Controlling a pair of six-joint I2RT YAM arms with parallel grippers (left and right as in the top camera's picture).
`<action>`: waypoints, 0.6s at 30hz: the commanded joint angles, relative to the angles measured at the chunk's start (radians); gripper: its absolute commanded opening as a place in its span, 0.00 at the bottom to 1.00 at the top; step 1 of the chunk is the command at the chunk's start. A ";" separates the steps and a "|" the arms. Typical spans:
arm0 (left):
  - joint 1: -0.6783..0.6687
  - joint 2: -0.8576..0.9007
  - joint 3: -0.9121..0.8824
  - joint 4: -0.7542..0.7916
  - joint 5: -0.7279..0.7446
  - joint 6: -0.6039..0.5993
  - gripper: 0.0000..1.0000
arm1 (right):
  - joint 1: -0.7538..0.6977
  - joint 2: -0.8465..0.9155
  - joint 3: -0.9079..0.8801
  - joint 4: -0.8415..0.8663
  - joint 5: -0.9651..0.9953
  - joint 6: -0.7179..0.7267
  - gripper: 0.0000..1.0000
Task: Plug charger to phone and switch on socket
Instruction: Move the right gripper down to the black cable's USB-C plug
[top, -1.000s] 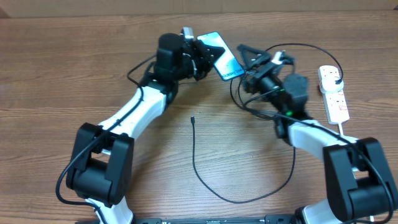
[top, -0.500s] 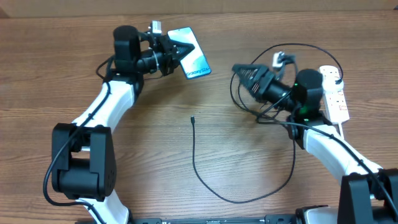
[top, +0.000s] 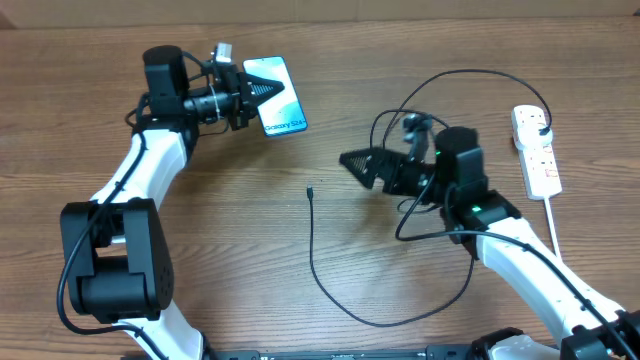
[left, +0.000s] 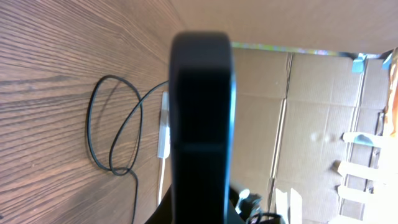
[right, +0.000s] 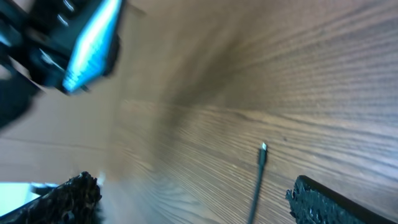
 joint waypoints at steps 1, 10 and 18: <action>0.027 0.002 0.010 0.003 0.060 0.023 0.04 | 0.058 -0.021 0.010 -0.024 0.114 -0.104 1.00; 0.046 0.002 0.010 0.003 0.086 0.042 0.04 | 0.288 -0.012 0.010 -0.037 0.409 -0.255 1.00; 0.046 0.002 0.010 -0.024 0.086 0.056 0.04 | 0.414 0.100 0.010 0.009 0.608 -0.256 0.93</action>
